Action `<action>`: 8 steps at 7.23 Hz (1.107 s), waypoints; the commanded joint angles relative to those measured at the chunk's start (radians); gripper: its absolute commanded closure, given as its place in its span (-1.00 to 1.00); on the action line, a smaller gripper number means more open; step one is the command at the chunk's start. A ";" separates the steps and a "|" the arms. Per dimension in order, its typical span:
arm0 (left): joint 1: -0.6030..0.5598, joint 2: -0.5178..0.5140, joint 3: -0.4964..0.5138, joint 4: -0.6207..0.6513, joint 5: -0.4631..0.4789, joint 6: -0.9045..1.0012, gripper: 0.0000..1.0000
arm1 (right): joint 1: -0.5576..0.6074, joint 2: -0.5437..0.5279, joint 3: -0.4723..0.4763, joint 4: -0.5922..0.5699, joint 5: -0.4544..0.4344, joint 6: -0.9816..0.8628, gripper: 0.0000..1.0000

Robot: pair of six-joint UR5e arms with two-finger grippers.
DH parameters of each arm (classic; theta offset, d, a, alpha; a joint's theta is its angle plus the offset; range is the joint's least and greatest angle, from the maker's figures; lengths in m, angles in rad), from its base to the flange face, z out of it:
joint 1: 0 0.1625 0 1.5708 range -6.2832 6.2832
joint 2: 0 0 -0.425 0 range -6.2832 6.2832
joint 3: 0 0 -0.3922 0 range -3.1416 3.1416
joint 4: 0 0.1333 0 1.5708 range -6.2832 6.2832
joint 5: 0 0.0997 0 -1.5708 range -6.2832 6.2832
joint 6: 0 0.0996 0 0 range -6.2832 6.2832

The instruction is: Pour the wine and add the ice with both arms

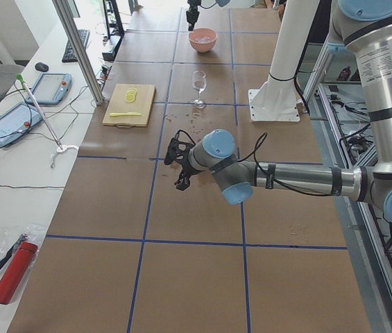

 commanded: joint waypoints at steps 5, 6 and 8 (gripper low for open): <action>0.000 -0.004 -0.001 0.000 0.001 0.000 -1.00 | -0.379 0.441 -0.152 -0.212 -0.394 0.326 1.00; 0.000 -0.004 0.001 0.000 0.001 0.000 -1.00 | -0.379 0.435 -0.151 -0.212 -0.395 0.326 1.00; 0.000 -0.004 -0.001 0.000 0.001 0.000 -1.00 | -0.379 0.435 -0.154 -0.212 -0.395 0.324 1.00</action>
